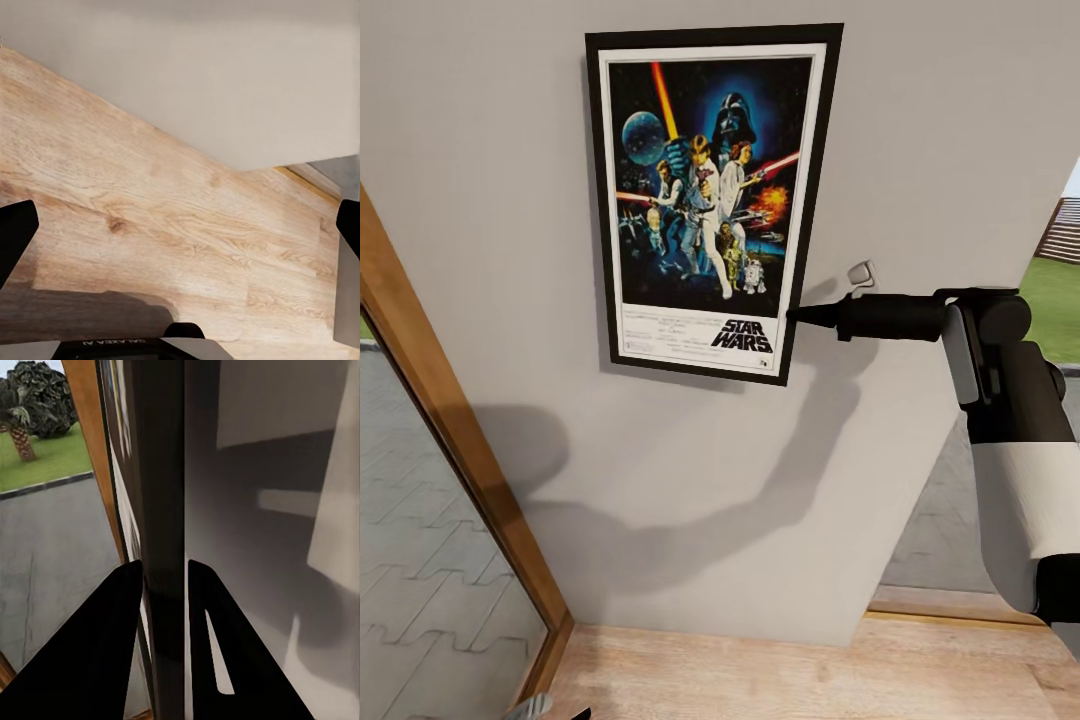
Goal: Pick up the poster from the kitchen countertop and hang it on one of the wall nails in the kitchen.
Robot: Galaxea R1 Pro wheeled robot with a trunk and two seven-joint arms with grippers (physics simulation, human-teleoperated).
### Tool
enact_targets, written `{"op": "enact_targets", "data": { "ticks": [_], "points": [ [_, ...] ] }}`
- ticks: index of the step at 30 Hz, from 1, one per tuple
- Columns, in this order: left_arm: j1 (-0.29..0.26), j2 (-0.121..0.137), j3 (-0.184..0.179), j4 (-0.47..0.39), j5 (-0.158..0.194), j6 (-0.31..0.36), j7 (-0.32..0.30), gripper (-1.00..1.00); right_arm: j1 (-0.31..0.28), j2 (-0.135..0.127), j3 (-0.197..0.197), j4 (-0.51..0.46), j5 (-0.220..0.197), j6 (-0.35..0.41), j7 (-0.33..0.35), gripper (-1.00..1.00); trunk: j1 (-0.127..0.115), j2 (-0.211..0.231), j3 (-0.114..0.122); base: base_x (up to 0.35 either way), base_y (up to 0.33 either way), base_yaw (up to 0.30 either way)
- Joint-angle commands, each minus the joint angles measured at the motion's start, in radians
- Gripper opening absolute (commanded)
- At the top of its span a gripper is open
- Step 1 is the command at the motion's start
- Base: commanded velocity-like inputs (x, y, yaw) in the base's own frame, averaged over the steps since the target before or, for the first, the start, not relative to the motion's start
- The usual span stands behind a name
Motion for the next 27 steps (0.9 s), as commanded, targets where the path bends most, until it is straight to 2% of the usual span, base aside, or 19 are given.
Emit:
{"op": "enact_targets", "data": {
  "ticks": [1,27],
  "points": [
    [-0.001,0.000,-0.008,0.001,0.004,-0.008,-0.001,1.00,-0.001,-0.001,0.001,0.000,-0.007,0.008,0.000,-1.00,0.001,-0.002,-0.002,0.000,0.000,0.000],
    [-0.001,0.000,-0.008,0.001,0.004,-0.008,-0.002,1.00,-0.001,-0.001,0.001,0.000,-0.007,0.008,0.002,-1.00,0.001,-0.002,-0.002,0.000,0.000,0.000]
  ]
}}
